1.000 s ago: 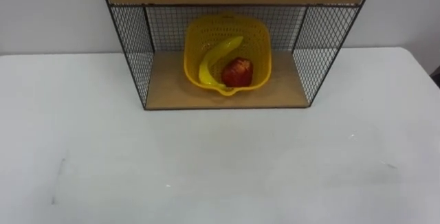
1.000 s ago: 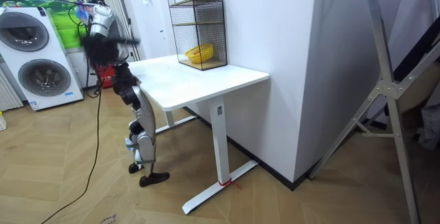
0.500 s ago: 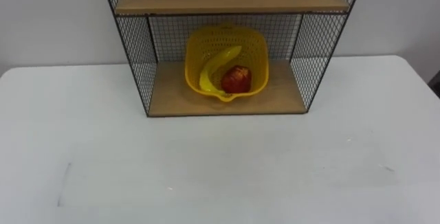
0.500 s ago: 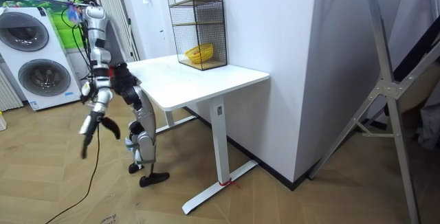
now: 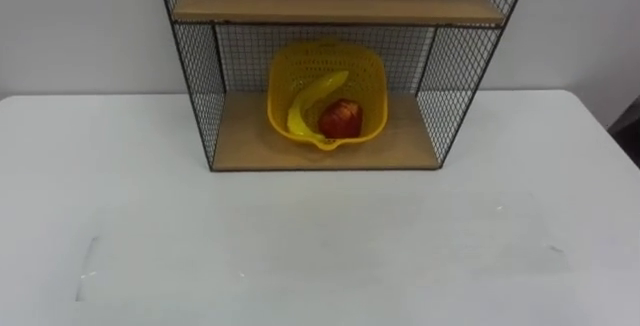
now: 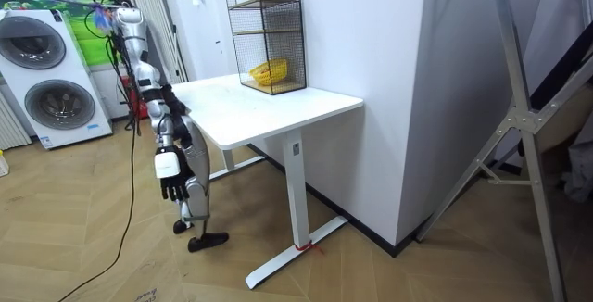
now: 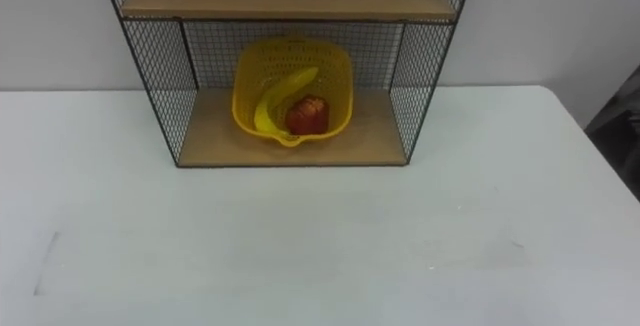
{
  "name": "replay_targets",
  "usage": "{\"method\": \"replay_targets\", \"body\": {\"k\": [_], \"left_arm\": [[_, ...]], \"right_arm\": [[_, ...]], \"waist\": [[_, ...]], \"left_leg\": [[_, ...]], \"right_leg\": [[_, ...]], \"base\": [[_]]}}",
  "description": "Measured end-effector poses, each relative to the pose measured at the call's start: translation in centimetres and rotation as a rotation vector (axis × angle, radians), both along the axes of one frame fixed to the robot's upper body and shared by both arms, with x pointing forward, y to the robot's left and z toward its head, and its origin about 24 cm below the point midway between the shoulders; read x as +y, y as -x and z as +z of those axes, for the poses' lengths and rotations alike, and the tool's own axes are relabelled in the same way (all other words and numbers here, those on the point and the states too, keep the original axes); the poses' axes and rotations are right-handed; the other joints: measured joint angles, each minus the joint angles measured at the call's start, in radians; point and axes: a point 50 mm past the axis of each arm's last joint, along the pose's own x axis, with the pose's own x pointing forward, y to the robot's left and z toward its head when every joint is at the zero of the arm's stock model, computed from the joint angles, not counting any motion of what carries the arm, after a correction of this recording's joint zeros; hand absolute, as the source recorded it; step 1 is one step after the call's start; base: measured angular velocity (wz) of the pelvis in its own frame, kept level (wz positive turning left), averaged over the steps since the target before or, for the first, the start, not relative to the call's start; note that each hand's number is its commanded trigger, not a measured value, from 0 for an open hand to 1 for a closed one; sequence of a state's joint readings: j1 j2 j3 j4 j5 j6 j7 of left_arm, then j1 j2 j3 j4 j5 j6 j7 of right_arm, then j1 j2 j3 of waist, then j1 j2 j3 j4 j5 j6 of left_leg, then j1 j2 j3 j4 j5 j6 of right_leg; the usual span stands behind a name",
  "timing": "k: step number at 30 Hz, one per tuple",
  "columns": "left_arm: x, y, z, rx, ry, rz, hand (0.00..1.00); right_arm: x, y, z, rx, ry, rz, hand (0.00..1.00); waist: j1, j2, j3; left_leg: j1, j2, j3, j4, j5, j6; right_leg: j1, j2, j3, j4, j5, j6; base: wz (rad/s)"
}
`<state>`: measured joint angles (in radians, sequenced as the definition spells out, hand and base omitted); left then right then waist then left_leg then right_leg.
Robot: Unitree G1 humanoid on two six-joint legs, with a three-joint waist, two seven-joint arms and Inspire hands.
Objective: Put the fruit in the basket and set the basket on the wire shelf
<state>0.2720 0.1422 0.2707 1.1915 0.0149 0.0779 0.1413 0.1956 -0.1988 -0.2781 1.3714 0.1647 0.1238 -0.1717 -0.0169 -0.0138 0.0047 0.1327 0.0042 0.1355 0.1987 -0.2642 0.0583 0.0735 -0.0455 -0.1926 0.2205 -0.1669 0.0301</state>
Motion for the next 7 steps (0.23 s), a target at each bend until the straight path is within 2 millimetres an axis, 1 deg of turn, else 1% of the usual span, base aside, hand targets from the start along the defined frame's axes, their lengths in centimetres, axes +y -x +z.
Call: {"method": "replay_targets", "body": {"k": [7], "left_arm": [[-0.25, 0.55, -0.06, 0.055, 0.041, -0.022, 0.00]], "right_arm": [[0.40, -0.09, -0.14, 0.042, -0.054, 0.095, 0.00]], "waist": [[-0.004, 0.001, 0.0009]], "left_leg": [[-0.003, 0.000, 0.000, 0.000, 0.000, 0.000]], "right_leg": [[-0.006, 0.000, 0.001, -0.001, 0.000, -0.001]], "base": [[0.00]]}}
